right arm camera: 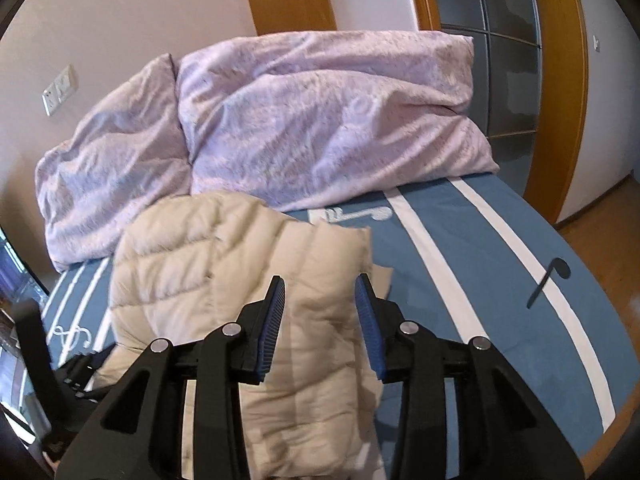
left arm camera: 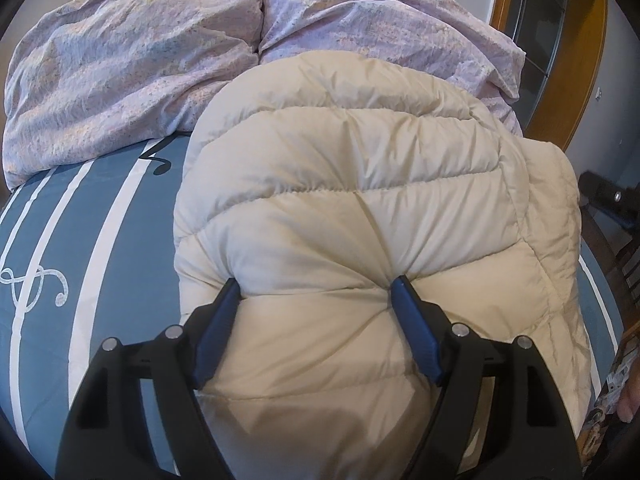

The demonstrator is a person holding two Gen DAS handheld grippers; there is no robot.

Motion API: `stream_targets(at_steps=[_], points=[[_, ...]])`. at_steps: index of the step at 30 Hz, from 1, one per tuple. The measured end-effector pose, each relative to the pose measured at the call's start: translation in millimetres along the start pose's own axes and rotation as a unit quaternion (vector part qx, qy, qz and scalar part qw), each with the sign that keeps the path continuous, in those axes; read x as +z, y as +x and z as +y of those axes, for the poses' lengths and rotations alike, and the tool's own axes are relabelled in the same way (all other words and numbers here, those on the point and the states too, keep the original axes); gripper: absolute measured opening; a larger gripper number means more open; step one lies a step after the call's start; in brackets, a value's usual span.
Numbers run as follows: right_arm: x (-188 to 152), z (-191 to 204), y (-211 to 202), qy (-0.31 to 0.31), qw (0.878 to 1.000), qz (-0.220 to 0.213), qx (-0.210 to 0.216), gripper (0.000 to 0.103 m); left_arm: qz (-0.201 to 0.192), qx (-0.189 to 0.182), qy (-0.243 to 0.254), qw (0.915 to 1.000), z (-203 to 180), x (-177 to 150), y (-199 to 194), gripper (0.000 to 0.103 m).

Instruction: Fold large clothes

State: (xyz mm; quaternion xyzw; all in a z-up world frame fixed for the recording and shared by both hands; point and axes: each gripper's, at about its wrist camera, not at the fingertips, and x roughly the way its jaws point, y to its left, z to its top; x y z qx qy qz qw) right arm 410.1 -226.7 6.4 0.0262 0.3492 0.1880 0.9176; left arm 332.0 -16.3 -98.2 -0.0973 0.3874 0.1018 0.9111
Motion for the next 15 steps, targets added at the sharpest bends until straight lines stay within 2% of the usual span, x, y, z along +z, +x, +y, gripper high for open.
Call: stream_targets(at_steps=[3, 9, 15], points=[[2, 8, -3, -0.005, 1.0, -0.005, 0.013, 0.039, 0.001, 0.0, 0.0, 1.0, 0, 0, 1, 0.076], [-9, 31, 19, -0.034, 0.999, 0.026, 0.025, 0.038, 0.001, 0.0, 0.0, 1.0, -1, 1, 2, 0.076], [-32, 25, 54, -0.033, 0.997, 0.071, -0.004, 0.037, 0.003, -0.007, -0.002, 1.0, 0, 1, 2, 0.077]])
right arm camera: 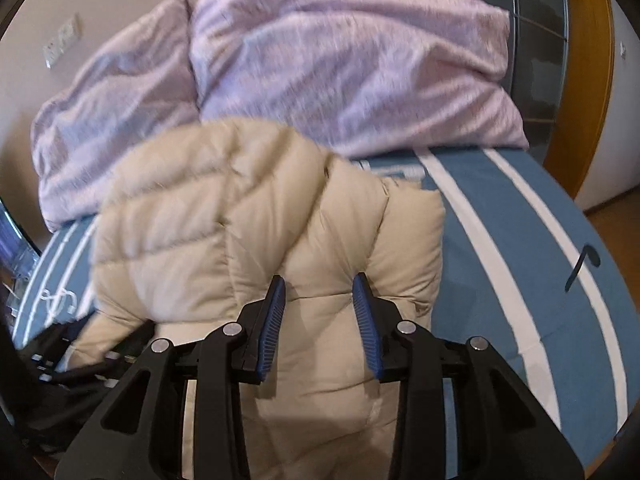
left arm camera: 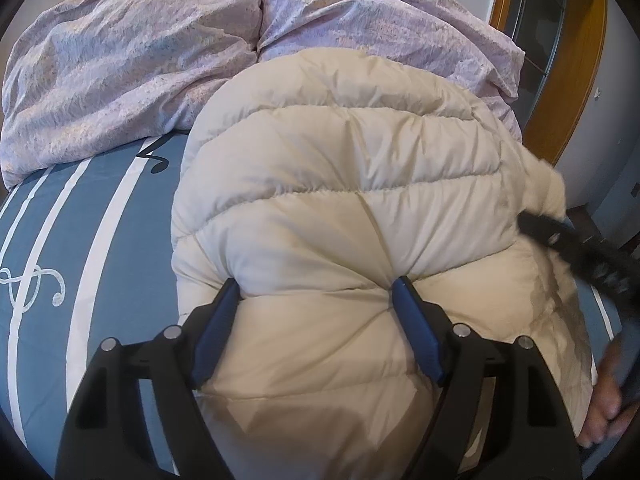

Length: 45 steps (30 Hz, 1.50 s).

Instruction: Fold large clothes

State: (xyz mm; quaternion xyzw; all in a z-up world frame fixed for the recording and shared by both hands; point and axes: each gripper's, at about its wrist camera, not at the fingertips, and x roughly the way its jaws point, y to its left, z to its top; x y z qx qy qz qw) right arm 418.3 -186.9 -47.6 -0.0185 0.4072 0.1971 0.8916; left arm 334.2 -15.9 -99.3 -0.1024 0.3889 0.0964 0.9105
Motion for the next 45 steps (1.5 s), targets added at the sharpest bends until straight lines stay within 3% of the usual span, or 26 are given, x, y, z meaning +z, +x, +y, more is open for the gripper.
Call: stream_targets(at_steps=[29, 45], points=[[-15, -3, 36, 0.014, 0.999, 0.021, -0.024, 0.037, -0.001, 0.003, 0.01, 0.9999, 1, 0, 19, 0.087], [-19, 4, 36, -0.004, 0.999, 0.0, -0.046, 0.038, -0.015, 0.009, 0.026, 0.9995, 0, -4, 24, 0.091]])
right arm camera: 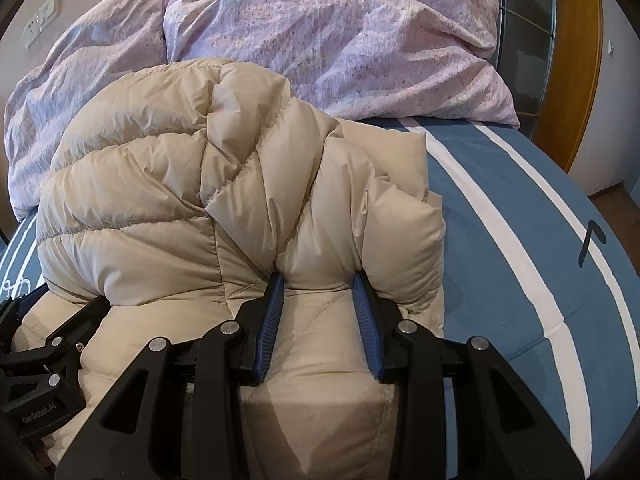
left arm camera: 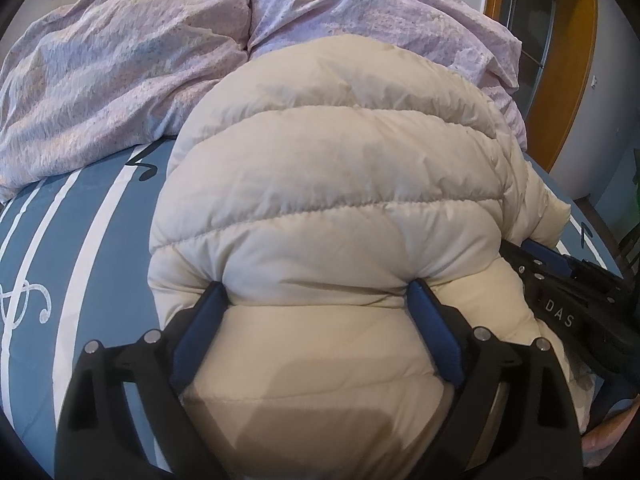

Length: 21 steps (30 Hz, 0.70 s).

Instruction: Fold large clothes

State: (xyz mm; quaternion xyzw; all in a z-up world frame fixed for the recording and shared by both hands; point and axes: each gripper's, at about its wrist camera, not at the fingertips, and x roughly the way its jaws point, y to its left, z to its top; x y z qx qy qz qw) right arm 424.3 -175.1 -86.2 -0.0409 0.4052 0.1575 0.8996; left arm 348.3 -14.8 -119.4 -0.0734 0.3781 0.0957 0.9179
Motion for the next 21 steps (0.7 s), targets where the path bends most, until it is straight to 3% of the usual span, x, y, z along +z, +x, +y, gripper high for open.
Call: stream_targets(at_steps=[21], points=[[-1.4, 2.2, -0.1, -0.008, 1.0, -0.005, -0.006, 0.039, -0.011, 0.02, 0.03, 0.9993, -5.3, -3.6, 2.1, 0.094]])
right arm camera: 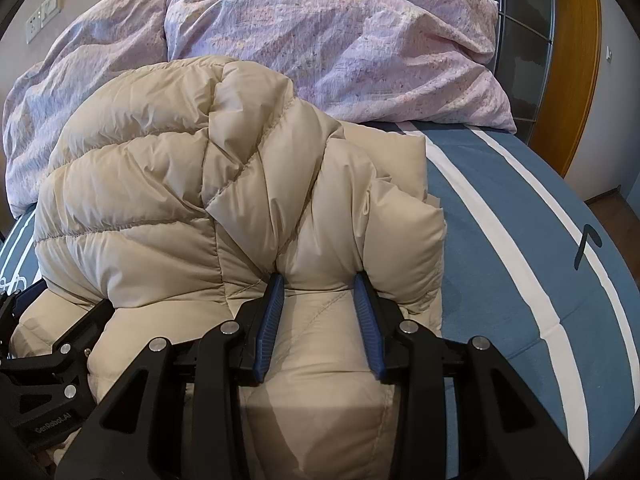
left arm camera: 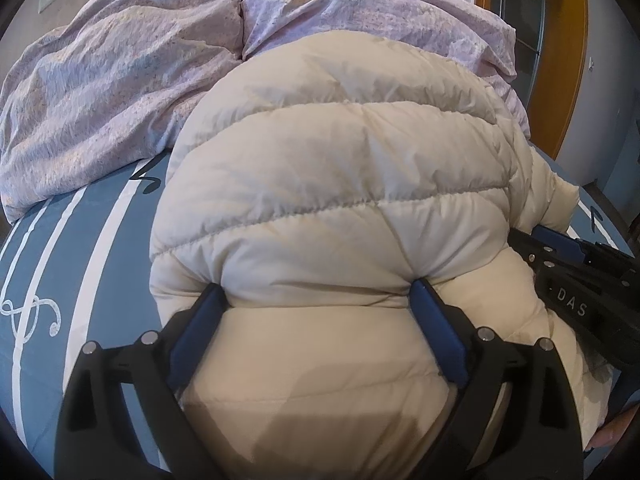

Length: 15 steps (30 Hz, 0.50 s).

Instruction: Fold large clothes

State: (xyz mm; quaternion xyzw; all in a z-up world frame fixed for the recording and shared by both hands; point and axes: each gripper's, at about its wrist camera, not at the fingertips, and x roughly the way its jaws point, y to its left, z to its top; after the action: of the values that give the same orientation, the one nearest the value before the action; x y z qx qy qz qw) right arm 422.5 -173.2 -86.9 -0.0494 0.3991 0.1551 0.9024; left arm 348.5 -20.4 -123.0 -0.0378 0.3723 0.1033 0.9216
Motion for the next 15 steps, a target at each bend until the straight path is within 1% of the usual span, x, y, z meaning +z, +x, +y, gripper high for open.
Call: stream_targets(at_steps=[8, 15], points=[[0.1, 0.0, 0.5, -0.001, 1.0, 0.0, -0.001, 0.039, 0.009, -0.009, -0.005, 0.9999, 4.6, 2.1, 4.2, 0.098], [0.8, -0.4, -0.3, -0.005, 1.0, 0.0, -0.005, 0.039, 0.016, -0.008, -0.006, 0.9998, 4.4, 2.8, 9.1, 0.1]])
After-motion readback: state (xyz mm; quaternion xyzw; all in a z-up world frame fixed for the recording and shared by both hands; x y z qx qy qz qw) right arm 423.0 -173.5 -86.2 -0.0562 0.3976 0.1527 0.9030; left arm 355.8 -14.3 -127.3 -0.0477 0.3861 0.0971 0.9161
